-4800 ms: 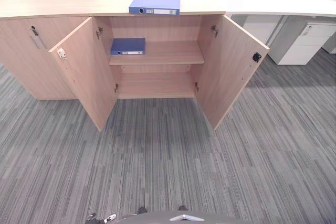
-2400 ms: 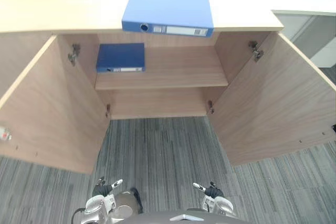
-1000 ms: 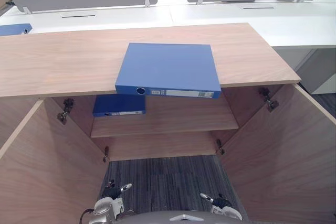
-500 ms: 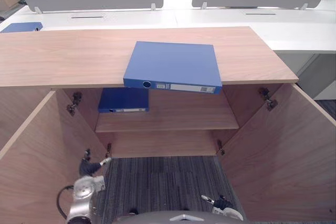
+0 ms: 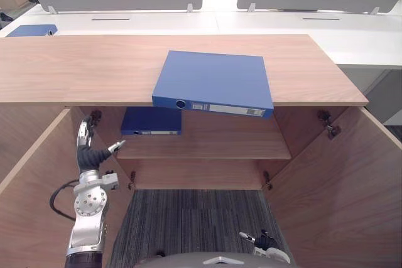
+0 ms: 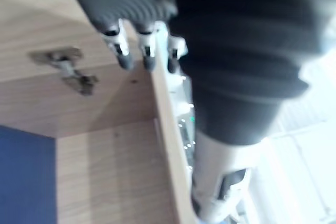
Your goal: Walk over to the cabinet, pick up the folder, carry it to the office cabinet, place the folder inside the office cabinet, then close the office cabinet door
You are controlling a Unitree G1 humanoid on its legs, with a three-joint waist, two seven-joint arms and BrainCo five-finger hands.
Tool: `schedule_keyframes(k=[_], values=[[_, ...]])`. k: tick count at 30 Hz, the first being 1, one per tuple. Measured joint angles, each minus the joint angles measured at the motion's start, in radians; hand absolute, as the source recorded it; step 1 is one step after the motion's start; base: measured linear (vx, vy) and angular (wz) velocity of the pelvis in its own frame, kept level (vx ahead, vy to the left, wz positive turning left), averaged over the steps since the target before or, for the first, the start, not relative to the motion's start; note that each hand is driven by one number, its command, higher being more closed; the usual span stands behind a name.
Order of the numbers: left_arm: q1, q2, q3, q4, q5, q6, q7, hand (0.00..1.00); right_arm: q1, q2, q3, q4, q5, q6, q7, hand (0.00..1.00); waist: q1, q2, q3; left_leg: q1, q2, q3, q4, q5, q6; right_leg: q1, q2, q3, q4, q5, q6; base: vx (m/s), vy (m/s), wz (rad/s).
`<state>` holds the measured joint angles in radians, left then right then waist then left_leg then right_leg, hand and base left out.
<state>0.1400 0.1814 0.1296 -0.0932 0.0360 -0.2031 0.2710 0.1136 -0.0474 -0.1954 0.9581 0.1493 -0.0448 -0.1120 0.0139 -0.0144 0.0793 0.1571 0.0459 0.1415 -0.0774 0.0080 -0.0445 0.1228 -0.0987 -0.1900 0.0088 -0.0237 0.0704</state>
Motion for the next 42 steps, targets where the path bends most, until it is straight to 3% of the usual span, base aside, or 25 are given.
schedule_keyframes(k=[5, 7, 16, 18, 23, 31, 42], values=[[-0.001, 0.019, -0.061, -0.072, 0.093, -0.016, 0.014, 0.00, -0.001, -0.003, 0.010, 0.000, 0.000, -0.001, 0.000, 0.00, -0.011, 0.007, -0.016, 0.001, 0.000, 0.000, -0.002, 0.001, -0.001, -0.003, 0.001, 0.005, -0.001, -0.005, -0.008, -0.06, -0.010, -0.01], [-0.011, 0.080, -0.134, -0.094, 0.147, -0.018, 0.012, 0.00, -0.001, -0.008, 0.026, 0.001, 0.000, -0.002, 0.000, 0.00, -0.015, 0.007, -0.016, 0.001, 0.001, 0.000, -0.006, 0.002, -0.001, -0.003, 0.002, 0.006, -0.002, -0.005, -0.008, -0.04, -0.015, -0.01], [-0.137, 0.210, -0.281, -0.085, 0.447, -0.013, 0.028, 0.00, -0.025, -0.025, 0.040, 0.043, -0.003, -0.004, -0.001, 0.00, -0.039, 0.008, -0.016, 0.000, 0.000, 0.000, -0.002, 0.002, -0.001, 0.002, 0.006, 0.012, -0.023, 0.013, -0.005, 0.00, -0.001, -0.01], [-0.194, 0.247, -0.331, -0.064, 0.548, -0.001, 0.045, 0.00, -0.025, -0.039, 0.059, 0.044, -0.004, -0.004, -0.001, 0.00, -0.046, 0.008, -0.016, 0.000, -0.001, 0.000, -0.002, 0.002, -0.001, 0.009, 0.007, 0.012, -0.035, 0.019, -0.010, 0.00, 0.000, 0.00], [-0.270, 0.252, -0.362, -0.004, 0.701, 0.040, 0.068, 0.00, -0.032, -0.056, 0.067, 0.050, -0.022, -0.004, -0.002, 0.00, -0.073, 0.009, -0.016, 0.001, -0.001, 0.002, -0.002, 0.002, -0.001, 0.014, 0.009, 0.015, -0.053, 0.025, -0.018, -0.02, -0.006, -0.02], [-0.340, 0.278, -0.407, 0.047, 0.832, 0.098, 0.086, 0.00, -0.025, -0.073, 0.068, 0.081, -0.021, -0.001, -0.003, 0.00, -0.106, 0.016, -0.012, -0.001, 0.003, 0.012, -0.002, -0.003, -0.007, 0.012, 0.014, 0.024, -0.066, 0.028, -0.021, -0.01, -0.009, -0.03], [-0.425, 0.268, -0.423, 0.124, 0.891, 0.151, 0.092, 0.00, -0.032, -0.081, 0.067, 0.081, -0.021, 0.001, -0.003, 0.00, -0.131, 0.021, -0.008, -0.018, 0.005, 0.022, -0.001, -0.007, -0.012, -0.003, 0.018, 0.037, -0.088, 0.043, -0.015, 0.01, -0.010, -0.04]])
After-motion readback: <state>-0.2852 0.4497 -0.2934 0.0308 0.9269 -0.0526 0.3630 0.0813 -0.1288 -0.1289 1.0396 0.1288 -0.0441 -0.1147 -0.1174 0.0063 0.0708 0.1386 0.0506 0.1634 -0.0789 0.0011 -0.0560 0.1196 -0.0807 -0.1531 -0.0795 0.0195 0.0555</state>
